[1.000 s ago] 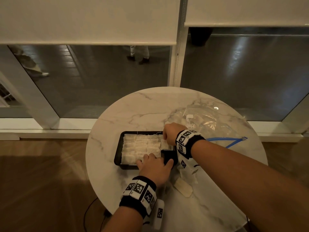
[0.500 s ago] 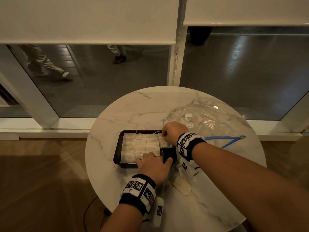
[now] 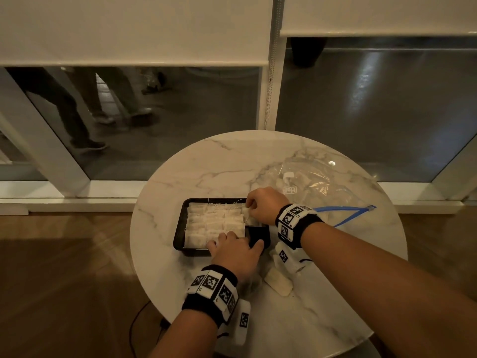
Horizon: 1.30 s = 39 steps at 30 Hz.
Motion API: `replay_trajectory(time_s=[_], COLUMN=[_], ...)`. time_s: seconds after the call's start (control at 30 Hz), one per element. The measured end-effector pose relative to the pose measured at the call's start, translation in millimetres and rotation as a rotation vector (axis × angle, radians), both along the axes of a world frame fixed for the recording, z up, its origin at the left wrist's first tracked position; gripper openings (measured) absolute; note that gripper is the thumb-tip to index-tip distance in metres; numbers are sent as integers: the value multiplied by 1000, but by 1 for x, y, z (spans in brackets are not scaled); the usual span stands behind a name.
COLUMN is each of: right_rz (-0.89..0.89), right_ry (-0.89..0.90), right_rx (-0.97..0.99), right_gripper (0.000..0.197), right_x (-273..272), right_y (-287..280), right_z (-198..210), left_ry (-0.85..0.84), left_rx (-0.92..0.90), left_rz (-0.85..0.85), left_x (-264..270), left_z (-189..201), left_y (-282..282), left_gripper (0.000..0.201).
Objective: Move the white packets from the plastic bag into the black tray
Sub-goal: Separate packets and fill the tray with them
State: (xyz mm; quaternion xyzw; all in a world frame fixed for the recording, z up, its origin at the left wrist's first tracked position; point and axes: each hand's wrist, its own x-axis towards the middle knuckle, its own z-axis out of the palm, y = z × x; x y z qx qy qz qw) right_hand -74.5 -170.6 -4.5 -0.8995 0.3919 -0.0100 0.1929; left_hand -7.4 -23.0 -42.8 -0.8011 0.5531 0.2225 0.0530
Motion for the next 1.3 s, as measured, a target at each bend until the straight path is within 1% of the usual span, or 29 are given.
replay_trajectory(time_s=[0.13,0.23,0.3,0.33,0.37,0.47,0.53,0.6,0.7,0.77,0.83,0.97,1.1,1.13,1.23,1.3], right_rz=[78,136,168,172,171,169,160,106,-71,-150,-186,-287,-377,-400,-476,-503], right_ry=[47,139,191,207,215,224,211,126,-191,-390,-494,-561,-532,-532,-558,-531], right_rx=[18,-6,-38,-52,-62,-73,-58,-3,166,252,310,370,446,459,504,493], right_gripper=[18,20,22,22,23,24,23,20,14,10,7,4,2,2,5,9], right_x=[-6,-7,-5,-4,-3,-1,-1,-4,-14,-24,-38,-78,-112,-118,-127,-130], right_y=[7,13,15,16,17,18,17,13,7,11,19,34,50,53,64,71], right_z=[3,4,2,2,2,0,-1,0,8,16,24,25,6,0,-17,-26], left_ry=[-26,-25,-14,-10,-12,-10,-2,3,8,22,58,73,-7,-3,96,204], left_rx=[-2,-3,12,17,15,1,0,1,-18,-62,-142,-291,-533,-585,-688,-708], left_rz=[-42,-46,-36,-22,-12,19,28,20,49,102,166,197,154,136,51,4], left_x=[0,0,1,1,2,0,0,0,0,-3,-5,-4,-8,-12,-21,-28], left_z=[-2,-1,-2,-4,-5,-4,-2,0,2,4,5,8,16,18,22,23], left_y=[1,0,-1,-2,-2,-3,-3,-2,-1,-2,-1,5,14,15,18,20], left_gripper=[45,42,49,54,54,47,47,48,51,53,51,41,29,25,12,10])
